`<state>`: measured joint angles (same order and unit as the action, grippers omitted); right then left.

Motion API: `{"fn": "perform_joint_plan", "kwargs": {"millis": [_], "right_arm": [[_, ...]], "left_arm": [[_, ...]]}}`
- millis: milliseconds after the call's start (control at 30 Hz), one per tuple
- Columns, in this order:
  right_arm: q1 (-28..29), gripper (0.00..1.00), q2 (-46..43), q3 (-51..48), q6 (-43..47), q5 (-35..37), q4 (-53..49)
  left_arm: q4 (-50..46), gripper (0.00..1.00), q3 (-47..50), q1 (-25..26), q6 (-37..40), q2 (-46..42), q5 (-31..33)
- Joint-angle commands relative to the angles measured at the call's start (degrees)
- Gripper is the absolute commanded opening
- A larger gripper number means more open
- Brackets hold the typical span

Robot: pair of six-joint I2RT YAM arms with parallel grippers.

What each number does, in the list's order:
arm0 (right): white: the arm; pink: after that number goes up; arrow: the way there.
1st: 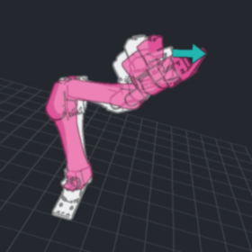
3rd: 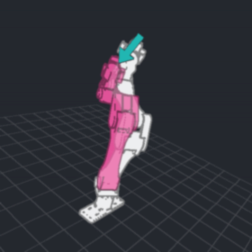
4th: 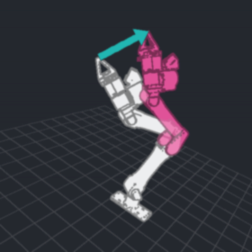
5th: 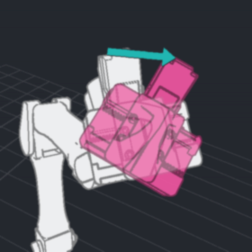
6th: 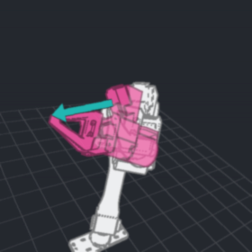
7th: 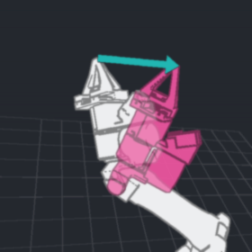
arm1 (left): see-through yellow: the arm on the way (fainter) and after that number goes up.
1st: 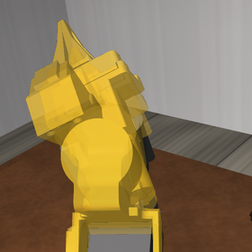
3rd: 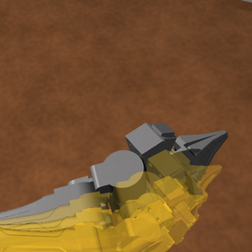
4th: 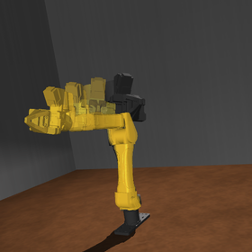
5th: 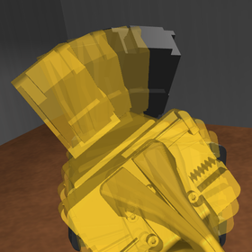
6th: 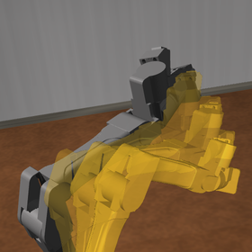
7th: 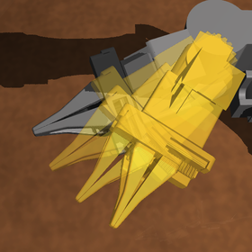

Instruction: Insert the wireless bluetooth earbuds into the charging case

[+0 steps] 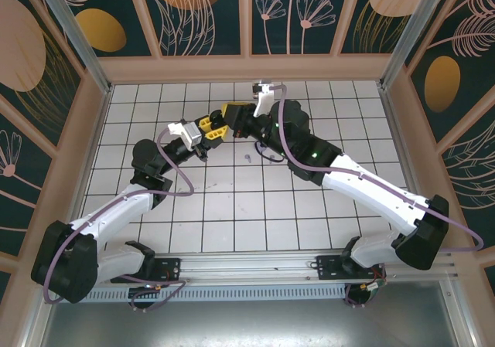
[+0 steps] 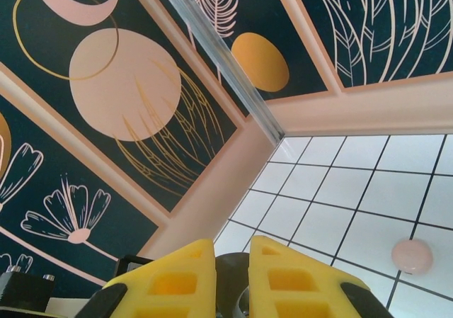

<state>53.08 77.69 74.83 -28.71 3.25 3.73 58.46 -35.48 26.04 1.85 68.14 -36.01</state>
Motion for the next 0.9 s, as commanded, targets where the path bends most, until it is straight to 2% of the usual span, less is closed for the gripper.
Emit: {"fn": "perform_joint_plan", "kwargs": {"millis": [0, 333, 867], "right_arm": [[-0.08, 0.14, 0.38, -0.43, -0.33, -1.31, 1.54], [0.38, 0.14, -3.6, 0.91, 0.82, -1.63, 2.49], [1.12, 0.14, -8.08, -6.07, 11.6, -8.99, 8.47]], "left_arm": [[1.04, 0.0, -1.19, 0.24, -0.68, -1.0, -1.26], [1.44, 0.0, -0.39, 0.23, 0.48, -0.84, -1.17], [-3.52, 0.0, -1.81, 0.23, 11.69, -1.43, -0.95]]}}
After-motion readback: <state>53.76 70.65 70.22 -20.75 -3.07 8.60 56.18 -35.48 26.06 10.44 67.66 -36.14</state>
